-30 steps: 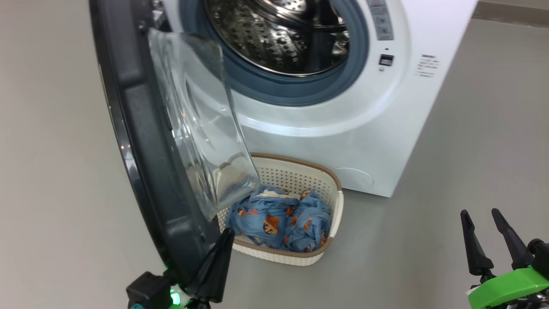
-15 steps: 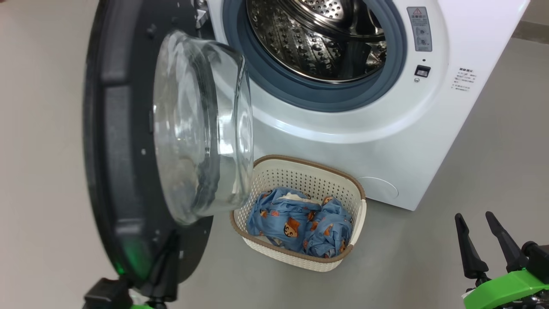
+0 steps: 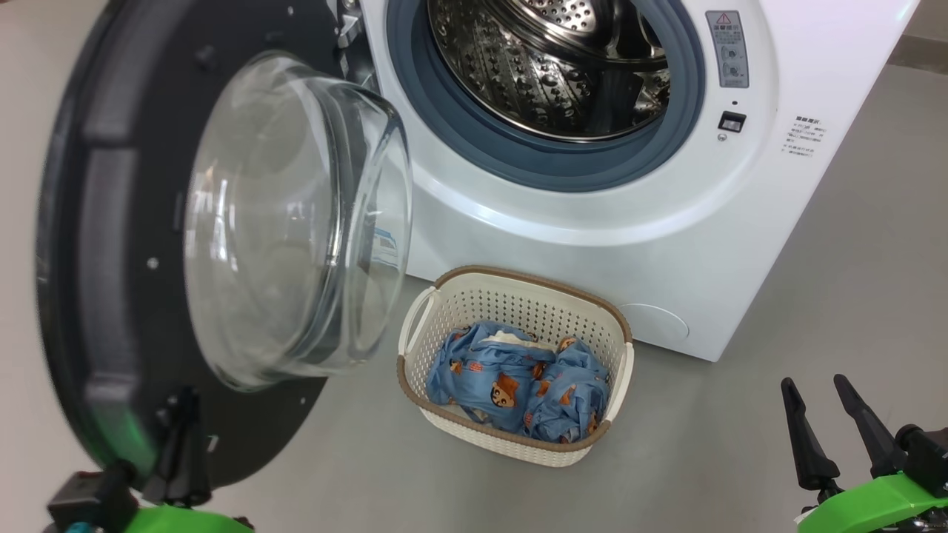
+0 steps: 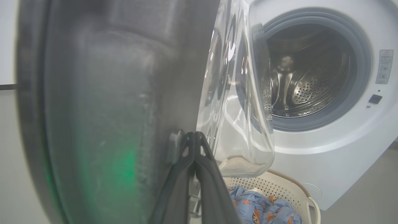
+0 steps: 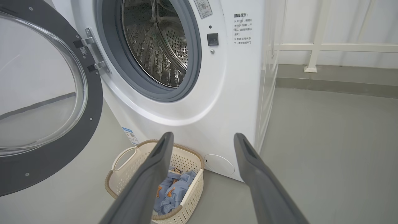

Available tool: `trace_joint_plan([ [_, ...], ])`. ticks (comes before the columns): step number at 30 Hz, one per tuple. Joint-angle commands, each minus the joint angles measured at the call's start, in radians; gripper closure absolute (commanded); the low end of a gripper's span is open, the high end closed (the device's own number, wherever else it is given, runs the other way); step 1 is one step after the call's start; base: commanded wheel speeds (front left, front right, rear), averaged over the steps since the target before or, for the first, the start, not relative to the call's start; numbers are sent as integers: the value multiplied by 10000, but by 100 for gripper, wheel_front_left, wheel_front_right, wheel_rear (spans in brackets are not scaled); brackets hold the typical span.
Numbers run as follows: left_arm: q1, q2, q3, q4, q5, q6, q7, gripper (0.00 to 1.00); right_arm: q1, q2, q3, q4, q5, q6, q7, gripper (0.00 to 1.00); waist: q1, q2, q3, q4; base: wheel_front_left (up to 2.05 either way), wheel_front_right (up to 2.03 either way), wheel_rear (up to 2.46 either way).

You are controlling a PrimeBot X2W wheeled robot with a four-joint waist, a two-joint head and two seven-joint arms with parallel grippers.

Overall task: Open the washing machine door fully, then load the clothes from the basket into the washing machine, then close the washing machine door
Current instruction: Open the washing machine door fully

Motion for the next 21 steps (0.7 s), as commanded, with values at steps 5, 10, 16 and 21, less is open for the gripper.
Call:
trace_joint_plan([
  [5,-908,465,1146,194,127,241,-65,100,-129,-166,281,-244,-126,16,-122,0,0,0,149,-100,0,0,0],
  [10,-1362,554,1775,585,203,323,-65,100,-215,-207,278,-233,-146,16,-122,0,0,0,357,-158,0,0,0],
  [16,-1981,782,2557,1298,458,343,-65,100,-361,-281,269,-241,-177,16,-122,0,0,0,601,-224,0,0,0],
  [21,-2519,1013,3327,1924,698,192,-65,100,-521,-369,342,-268,-213,16,-122,0,0,0,843,-319,0,0,0],
])
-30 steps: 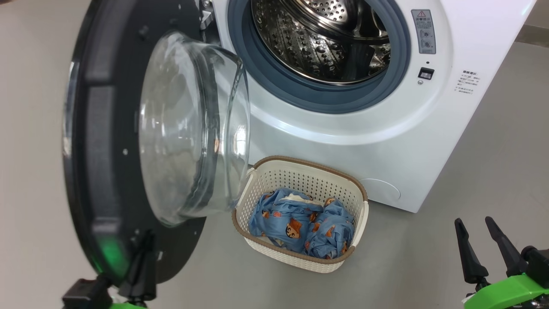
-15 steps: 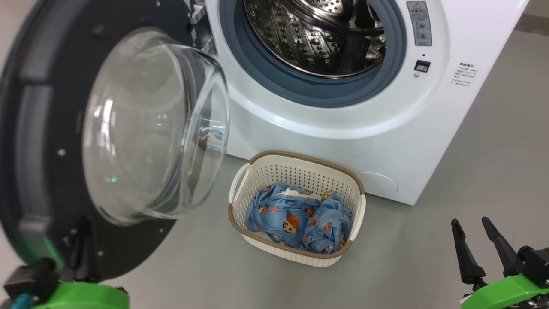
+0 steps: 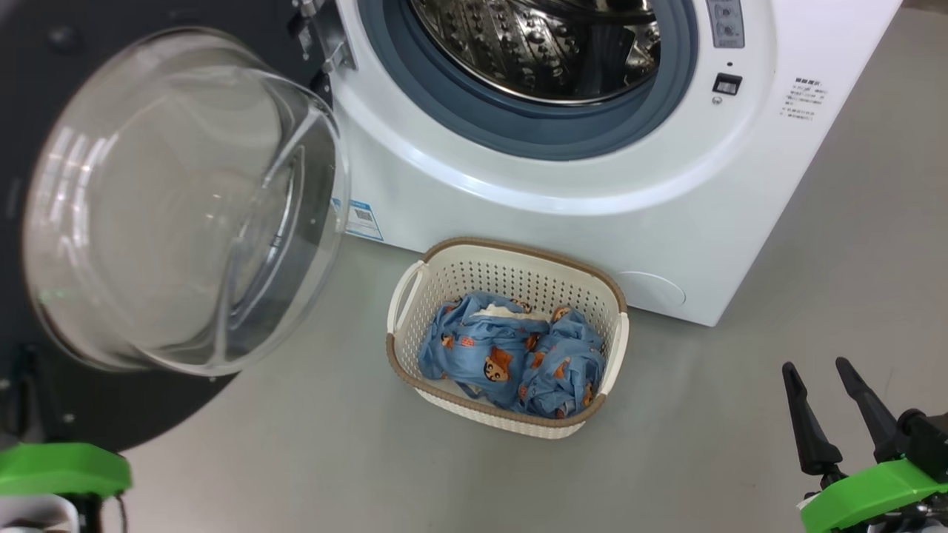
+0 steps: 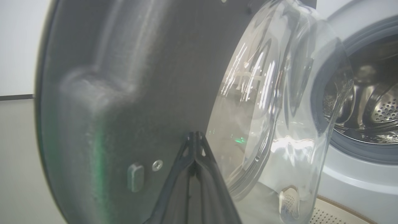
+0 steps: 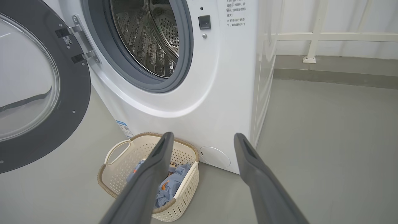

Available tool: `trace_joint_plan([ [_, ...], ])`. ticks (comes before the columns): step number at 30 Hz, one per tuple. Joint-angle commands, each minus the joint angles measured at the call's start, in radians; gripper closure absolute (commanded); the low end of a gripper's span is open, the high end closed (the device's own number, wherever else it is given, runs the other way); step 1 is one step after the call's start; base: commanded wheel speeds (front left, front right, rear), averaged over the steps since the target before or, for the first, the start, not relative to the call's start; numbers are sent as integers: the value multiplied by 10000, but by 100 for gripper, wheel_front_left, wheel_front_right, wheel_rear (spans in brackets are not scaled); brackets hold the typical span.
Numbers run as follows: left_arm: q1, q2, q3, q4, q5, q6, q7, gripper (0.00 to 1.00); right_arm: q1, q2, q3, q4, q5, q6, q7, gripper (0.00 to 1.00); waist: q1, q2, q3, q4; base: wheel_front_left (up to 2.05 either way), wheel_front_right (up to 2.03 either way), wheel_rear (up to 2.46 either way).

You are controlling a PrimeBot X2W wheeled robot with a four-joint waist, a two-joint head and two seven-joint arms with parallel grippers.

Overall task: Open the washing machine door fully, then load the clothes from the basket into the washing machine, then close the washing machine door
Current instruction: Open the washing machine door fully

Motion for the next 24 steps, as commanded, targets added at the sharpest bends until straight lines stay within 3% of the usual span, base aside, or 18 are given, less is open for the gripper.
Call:
trace_joint_plan([
  [1,-566,627,693,-44,219,18,-65,100,-264,-224,232,-254,-125,16,-120,0,0,0,122,-41,0,0,0],
  [13,-1946,1393,1895,1752,837,-642,-65,100,-495,-290,257,-217,-135,16,-120,0,0,0,409,-111,0,0,0],
  [24,-2927,1897,2422,2923,1451,-877,-65,100,-672,-385,317,-236,-191,16,-120,0,0,0,699,-142,0,0,0],
])
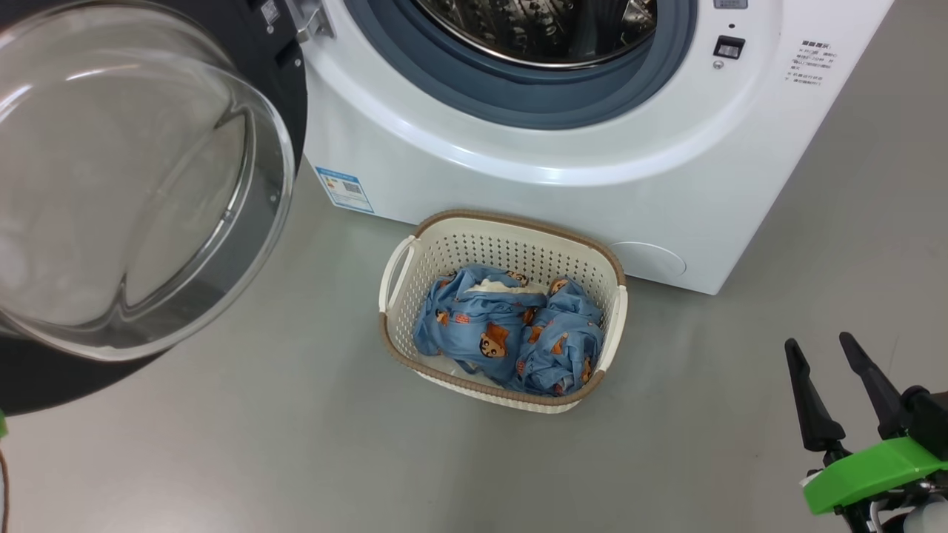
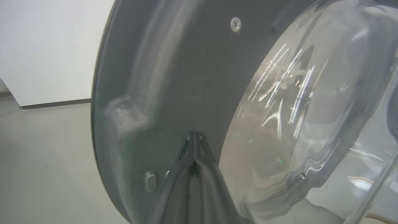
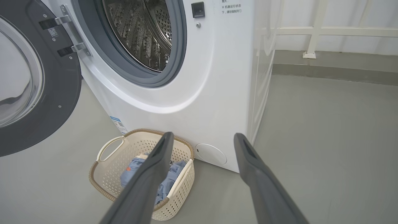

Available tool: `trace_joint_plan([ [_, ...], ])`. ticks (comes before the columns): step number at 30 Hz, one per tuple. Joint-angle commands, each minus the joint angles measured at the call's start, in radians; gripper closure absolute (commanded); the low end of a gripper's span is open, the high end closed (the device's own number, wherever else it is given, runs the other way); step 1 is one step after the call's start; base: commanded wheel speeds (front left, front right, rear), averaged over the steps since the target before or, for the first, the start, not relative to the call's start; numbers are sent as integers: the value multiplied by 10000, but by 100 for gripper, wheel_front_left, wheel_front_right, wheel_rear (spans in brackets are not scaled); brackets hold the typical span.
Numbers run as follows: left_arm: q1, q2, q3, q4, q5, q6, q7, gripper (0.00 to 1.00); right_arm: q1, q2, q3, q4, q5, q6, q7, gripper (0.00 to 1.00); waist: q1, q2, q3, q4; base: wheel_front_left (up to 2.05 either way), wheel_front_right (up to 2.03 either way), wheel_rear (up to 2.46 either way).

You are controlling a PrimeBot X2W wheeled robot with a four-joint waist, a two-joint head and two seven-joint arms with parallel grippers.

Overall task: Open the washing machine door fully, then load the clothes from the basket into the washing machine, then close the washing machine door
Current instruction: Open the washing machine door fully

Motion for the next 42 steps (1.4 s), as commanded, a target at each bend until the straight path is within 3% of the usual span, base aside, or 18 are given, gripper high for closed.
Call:
trace_joint_plan([
  [1,-392,755,388,-64,116,-18,-63,100,-241,-206,265,-230,-38,16,-122,0,0,0,30,3,0,0,0],
  [15,-845,1015,835,950,518,-322,-63,100,-274,-260,471,-130,22,16,-122,0,0,0,-271,-114,0,0,0],
  [26,615,-111,917,-239,183,-759,-63,100,112,-7,437,-112,130,16,-122,0,0,0,-925,-66,0,0,0],
  [33,2116,-854,-40,-1675,-401,-799,-63,45,354,128,372,-166,190,16,-122,0,0,0,-1254,-86,0,0,0],
  [34,2290,-890,-143,-1807,-480,-800,-63,34,384,137,374,-164,206,16,-122,0,0,0,-1313,-111,0,0,0],
  [35,2290,-890,-143,-1807,-480,-800,-63,34,384,137,374,-164,206,16,-122,0,0,0,-1313,-111,0,0,0],
  [38,2775,-993,-524,-2212,-668,-801,-63,4,461,166,380,-189,235,16,-122,0,0,0,-1442,-234,0,0,0],
  [42,3276,-1084,-1280,-2795,-1062,-802,-63,0,536,199,331,-221,262,16,-122,0,0,0,-1539,-434,0,0,0],
])
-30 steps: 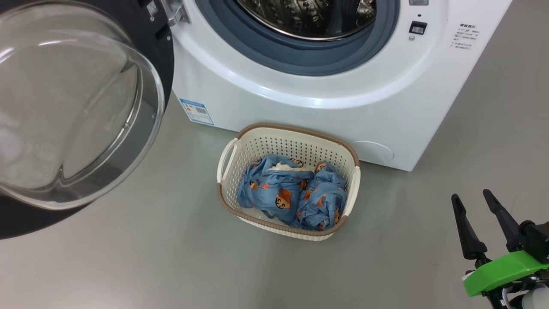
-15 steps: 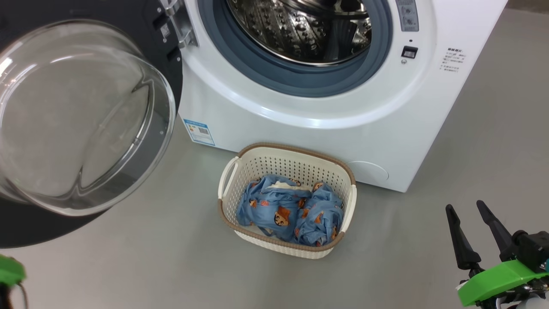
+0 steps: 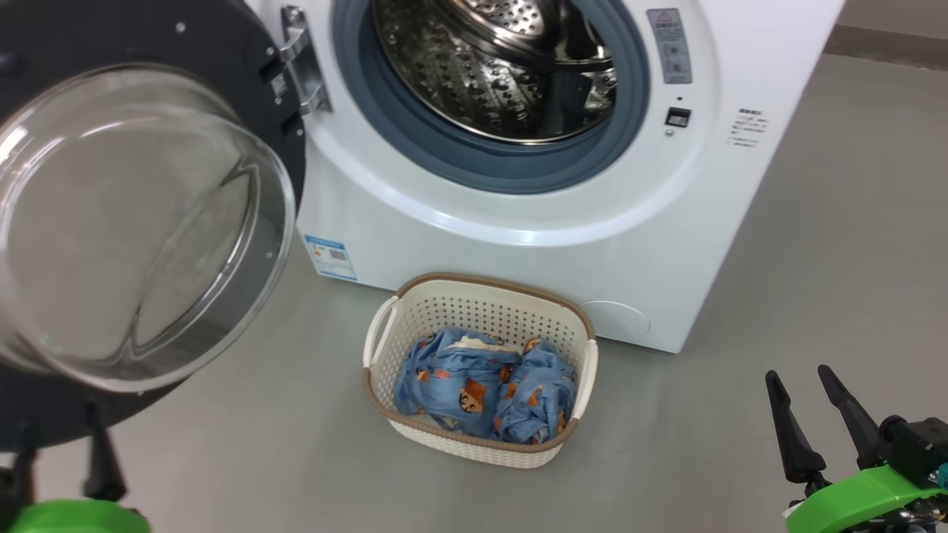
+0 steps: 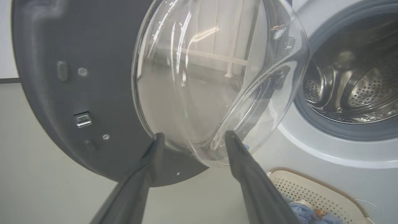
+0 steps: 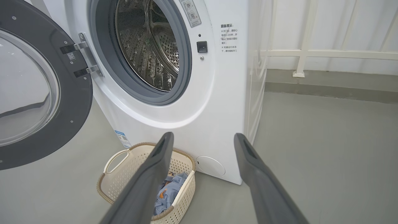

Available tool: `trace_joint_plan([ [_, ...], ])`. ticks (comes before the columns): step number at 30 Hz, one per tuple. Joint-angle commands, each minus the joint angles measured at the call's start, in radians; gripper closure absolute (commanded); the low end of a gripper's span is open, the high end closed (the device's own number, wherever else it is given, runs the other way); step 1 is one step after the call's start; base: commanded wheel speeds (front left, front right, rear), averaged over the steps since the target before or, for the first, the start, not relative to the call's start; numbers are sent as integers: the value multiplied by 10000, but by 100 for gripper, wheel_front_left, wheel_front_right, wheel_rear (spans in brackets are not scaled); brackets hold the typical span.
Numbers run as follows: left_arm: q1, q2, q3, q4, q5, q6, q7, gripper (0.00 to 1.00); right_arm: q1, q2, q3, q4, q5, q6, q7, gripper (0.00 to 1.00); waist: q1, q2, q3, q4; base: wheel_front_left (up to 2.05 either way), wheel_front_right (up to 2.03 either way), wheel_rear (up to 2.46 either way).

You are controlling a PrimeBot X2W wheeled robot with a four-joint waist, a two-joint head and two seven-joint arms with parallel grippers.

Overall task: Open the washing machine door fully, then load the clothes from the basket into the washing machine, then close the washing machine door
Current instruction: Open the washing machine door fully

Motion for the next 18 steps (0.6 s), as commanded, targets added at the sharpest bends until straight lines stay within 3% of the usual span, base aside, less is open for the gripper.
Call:
trace_joint_plan([
  [1,-61,310,210,-314,-77,-14,-63,0,26,-143,163,-255,168,16,-120,0,0,0,-43,-125,0,0,0],
  [9,376,474,-938,-818,-532,-14,-63,0,-82,-173,185,-271,174,16,-120,0,0,0,37,-800,0,0,0],
  [18,413,581,-1573,-1163,-792,-15,-63,0,-178,-150,133,-336,143,16,-120,0,0,0,135,-1752,0,0,0],
])
